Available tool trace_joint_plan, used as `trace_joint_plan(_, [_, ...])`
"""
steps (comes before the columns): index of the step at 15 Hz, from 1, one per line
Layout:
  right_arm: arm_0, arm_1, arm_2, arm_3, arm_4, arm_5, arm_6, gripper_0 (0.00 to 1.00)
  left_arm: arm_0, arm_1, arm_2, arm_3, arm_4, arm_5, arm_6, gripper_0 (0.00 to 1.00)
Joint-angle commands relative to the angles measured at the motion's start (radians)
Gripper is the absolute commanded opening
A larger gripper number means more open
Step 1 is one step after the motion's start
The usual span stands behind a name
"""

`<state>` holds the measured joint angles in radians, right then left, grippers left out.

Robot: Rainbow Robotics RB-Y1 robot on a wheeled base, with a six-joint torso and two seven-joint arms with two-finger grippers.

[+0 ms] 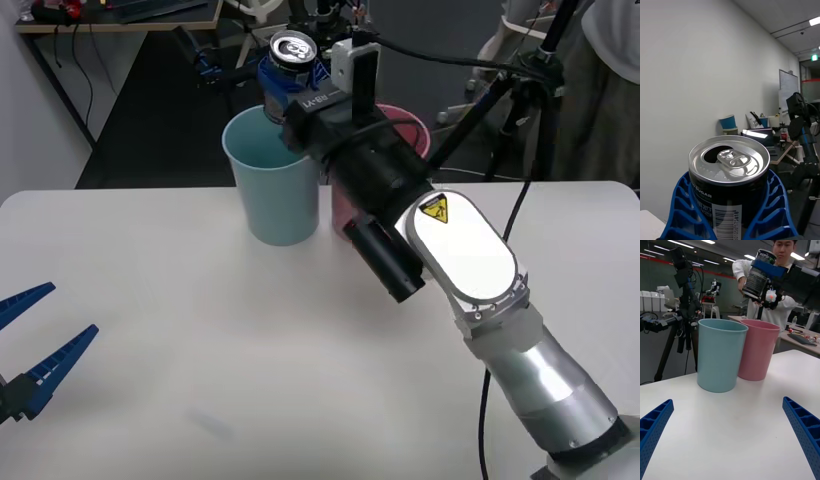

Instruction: Grasp the object on the table and drop it into the matching bin: aluminum can to the light blue bin, PET bottle to the pink bin.

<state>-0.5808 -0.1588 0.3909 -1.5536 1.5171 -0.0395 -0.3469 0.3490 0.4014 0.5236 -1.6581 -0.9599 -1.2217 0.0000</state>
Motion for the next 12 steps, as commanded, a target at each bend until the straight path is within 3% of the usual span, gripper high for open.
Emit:
trace_joint_plan(1, [-0.096,0.038,0.005,0.132,0.011,0.041,-0.001,0.0,0.0,0.0,0.0,0.0,0.0,0.0,0.0,1.0])
trace_joint_plan(8, [-0.271,0.088,0.005,0.42,0.071,0.13,0.005,0.0,0.0,0.0,0.0,0.0,0.0,0.0,0.0,1.0])
trace_joint_plan(12, [-0.326,0.107,0.005,0.517,0.072,0.148,0.006,0.0,0.0,0.0,0.0,0.0,0.0,0.0,0.0,1.0])
